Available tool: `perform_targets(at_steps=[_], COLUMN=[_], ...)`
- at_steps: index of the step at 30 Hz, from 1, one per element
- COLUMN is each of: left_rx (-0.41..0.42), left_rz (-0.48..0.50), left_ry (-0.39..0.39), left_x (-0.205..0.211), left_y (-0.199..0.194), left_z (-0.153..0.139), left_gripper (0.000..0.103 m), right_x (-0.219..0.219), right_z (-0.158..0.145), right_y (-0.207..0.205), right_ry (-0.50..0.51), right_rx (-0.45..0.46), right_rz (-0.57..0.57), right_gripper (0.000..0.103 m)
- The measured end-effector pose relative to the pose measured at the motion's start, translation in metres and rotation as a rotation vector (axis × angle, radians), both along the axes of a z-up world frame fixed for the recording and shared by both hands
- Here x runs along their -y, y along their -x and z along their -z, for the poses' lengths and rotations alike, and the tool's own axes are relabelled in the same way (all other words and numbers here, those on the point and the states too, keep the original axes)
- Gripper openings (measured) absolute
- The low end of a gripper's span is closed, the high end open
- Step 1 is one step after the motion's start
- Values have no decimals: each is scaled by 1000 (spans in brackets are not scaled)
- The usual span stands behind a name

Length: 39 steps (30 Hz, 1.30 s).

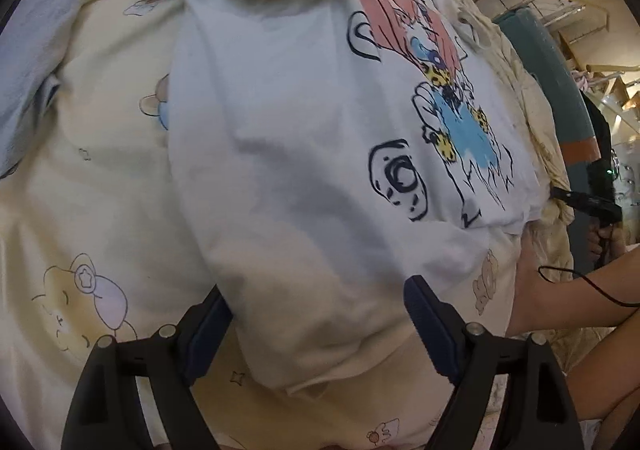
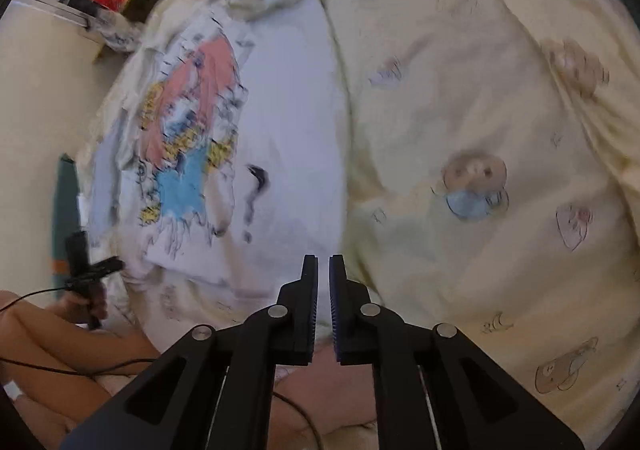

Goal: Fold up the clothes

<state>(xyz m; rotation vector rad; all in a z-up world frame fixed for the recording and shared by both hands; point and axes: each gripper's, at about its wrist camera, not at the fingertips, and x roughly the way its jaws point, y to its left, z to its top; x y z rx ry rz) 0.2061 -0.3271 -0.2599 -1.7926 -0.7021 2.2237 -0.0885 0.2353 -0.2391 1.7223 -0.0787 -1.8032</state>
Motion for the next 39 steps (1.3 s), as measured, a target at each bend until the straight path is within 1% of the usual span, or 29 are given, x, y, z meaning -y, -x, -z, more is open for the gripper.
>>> perform_targets(at_steps=[2, 4, 6, 8, 9, 10, 11, 13, 14, 15, 16, 17, 18, 19, 20, 21, 23, 25, 27, 28, 30, 32, 35, 36, 37, 39], left_rx=[-19, -39, -44, -40, -37, -32, -27, -25, -36, -46, -54, -50, -45, -33, -30, -45, -77, -134, -171, -192, -234, -278, -325, -314, -273, -140], left_rz=[8, 14, 23, 19, 14, 8, 3, 10, 23, 37, 49, 61, 73, 73, 64, 66, 70, 70, 48, 39, 12, -22, -70, -89, -96, -49], left_ry=[-38, -65, -90, -85, -85, -91, -98, -98, -86, -74, -55, -16, 24, 30, 8, 8, 9, 0, -36, -40, -56, -85, -98, -97, -111, -144], left_x=[-1, -4, -8, -11, -10, -10, -10, -12, -15, -17, -17, -17, -17, -14, -10, -10, -10, -6, 2, 6, 17, 25, 39, 43, 46, 39], left_y=[-1, -1, 1, 4, 4, 5, 6, 8, 10, 11, 10, 10, 10, 10, 10, 10, 10, 10, 14, 15, 17, 19, 20, 19, 19, 19], left_z=[-6, -9, -8, -4, -3, -1, 2, 4, 3, 2, 0, 0, 0, 1, 1, -6, -18, -41, -58, -65, -78, -91, -107, -104, -94, -65], left_gripper=[85, 85, 85, 85, 85, 85, 85, 85, 83, 71, 45, 26, 4, 4, 4, 4, 4, 4, 4, 4, 4, 4, 4, 4, 4, 4], right_x=[0, 0, 6, 13, 19, 22, 25, 30, 32, 34, 41, 47, 52, 51, 50, 49, 47, 39, 35, 33, 25, 10, -13, -19, -25, -29], right_z=[14, 27, 30, 32, 33, 34, 34, 35, 38, 41, 42, 43, 43, 39, 35, 32, 24, -1, -20, -30, -44, -58, -79, -80, -80, -65], right_y=[-1, -2, -5, -8, -9, -10, -10, -10, -9, -9, -12, -14, -16, -16, -16, -16, -15, -15, -15, -15, -9, 2, 19, 23, 28, 26], right_ry=[-16, -31, -3, 12, 0, -8, -17, -33, -42, -50, -68, -86, -94, -102, -110, -118, -133, -110, -83, -70, -59, -25, 26, 17, 7, 8], right_rx=[12, 23, 13, 6, 0, -4, -9, -17, -20, -22, -38, -54, -66, -76, -86, -96, -116, -147, -160, -167, -187, -202, -224, -220, -216, -153], right_rz=[-6, -13, -54, -86, -98, -110, -121, -145, -161, -178, -207, -236, -264, -257, -250, -243, -229, -202, -188, -181, -146, -84, 11, 29, 47, 42], right_gripper=[26, 28, 28, 36, 39, 46, 48, 48, 50, 47, 41, 24, 19, 14, 7, 4, 3, 3, 2, 2, 2, 2, 1, 1, 1, 1])
